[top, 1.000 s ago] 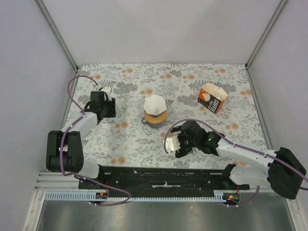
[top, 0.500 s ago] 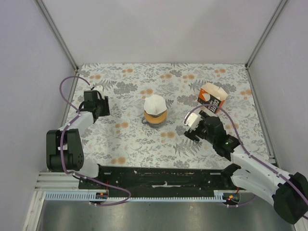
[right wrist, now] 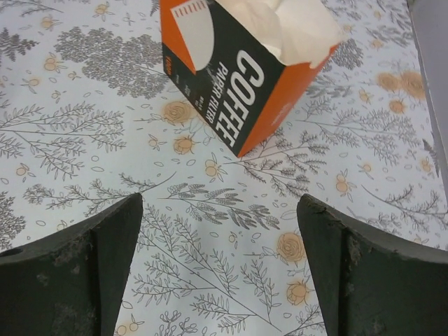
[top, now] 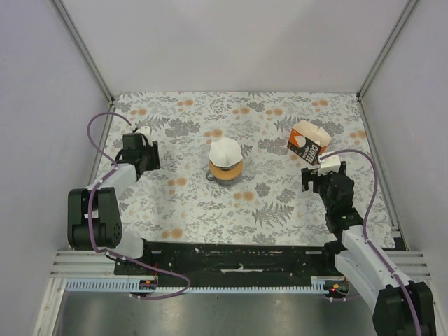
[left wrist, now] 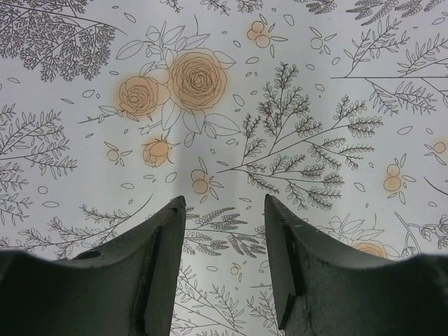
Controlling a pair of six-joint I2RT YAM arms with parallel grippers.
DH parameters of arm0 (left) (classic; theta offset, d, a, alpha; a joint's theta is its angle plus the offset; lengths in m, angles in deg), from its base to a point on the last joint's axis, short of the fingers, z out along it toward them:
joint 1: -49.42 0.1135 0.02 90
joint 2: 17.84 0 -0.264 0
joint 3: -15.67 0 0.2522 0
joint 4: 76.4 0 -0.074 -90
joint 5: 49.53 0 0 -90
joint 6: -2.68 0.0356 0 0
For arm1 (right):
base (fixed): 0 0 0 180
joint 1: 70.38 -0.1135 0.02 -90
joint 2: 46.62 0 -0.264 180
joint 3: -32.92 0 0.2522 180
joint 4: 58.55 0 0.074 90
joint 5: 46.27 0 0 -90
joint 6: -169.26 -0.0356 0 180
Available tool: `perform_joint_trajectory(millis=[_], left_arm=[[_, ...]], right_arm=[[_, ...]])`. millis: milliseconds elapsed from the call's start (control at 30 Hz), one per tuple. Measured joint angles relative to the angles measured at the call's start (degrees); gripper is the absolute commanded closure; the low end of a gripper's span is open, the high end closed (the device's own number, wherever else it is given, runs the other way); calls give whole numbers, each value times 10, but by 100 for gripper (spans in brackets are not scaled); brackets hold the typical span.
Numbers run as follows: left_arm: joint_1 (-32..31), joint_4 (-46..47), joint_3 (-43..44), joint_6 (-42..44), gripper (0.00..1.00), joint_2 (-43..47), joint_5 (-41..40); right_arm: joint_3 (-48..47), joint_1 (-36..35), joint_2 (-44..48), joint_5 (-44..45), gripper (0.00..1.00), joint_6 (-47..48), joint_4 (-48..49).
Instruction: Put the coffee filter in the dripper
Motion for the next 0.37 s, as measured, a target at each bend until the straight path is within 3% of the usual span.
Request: perform_joint_trajectory(millis=[367], left_arm=[[0, 3, -6, 0, 46, 0, 1]], right_arm=[[30, 45, -17, 0, 2, -52, 73]])
